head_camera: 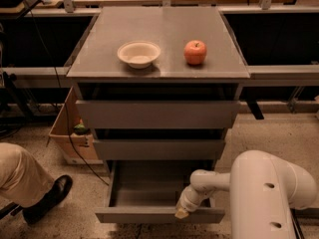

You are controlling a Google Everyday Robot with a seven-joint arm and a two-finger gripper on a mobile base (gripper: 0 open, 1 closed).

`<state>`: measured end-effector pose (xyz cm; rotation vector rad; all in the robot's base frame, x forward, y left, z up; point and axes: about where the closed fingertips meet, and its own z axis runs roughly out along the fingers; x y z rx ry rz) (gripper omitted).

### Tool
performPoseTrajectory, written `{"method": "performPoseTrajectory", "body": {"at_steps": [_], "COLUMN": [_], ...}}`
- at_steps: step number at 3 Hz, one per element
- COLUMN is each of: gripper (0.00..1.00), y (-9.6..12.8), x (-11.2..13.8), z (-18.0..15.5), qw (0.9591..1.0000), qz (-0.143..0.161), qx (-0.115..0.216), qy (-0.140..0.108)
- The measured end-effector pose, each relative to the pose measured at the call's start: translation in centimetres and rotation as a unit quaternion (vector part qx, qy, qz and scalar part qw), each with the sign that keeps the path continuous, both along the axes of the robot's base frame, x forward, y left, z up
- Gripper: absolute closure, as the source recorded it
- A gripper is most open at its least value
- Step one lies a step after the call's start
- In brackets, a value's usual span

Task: Close bottom drawer

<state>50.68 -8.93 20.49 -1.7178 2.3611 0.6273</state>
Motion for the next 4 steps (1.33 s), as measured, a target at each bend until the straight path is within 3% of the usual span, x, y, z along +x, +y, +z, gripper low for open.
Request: {"method": "performPoseTrajectory", "body": {"at_steps": [2, 4], "gripper": [0.5, 0.04], "y": [0.3, 3.5], "x": [0.9, 4.7], "z": [0.0, 0.9], "qw": [0.9999, 0.9981], "qz": [0.008, 0.039], "qx": [-0.002, -0.016], "qy": [-0.008, -0.046]}}
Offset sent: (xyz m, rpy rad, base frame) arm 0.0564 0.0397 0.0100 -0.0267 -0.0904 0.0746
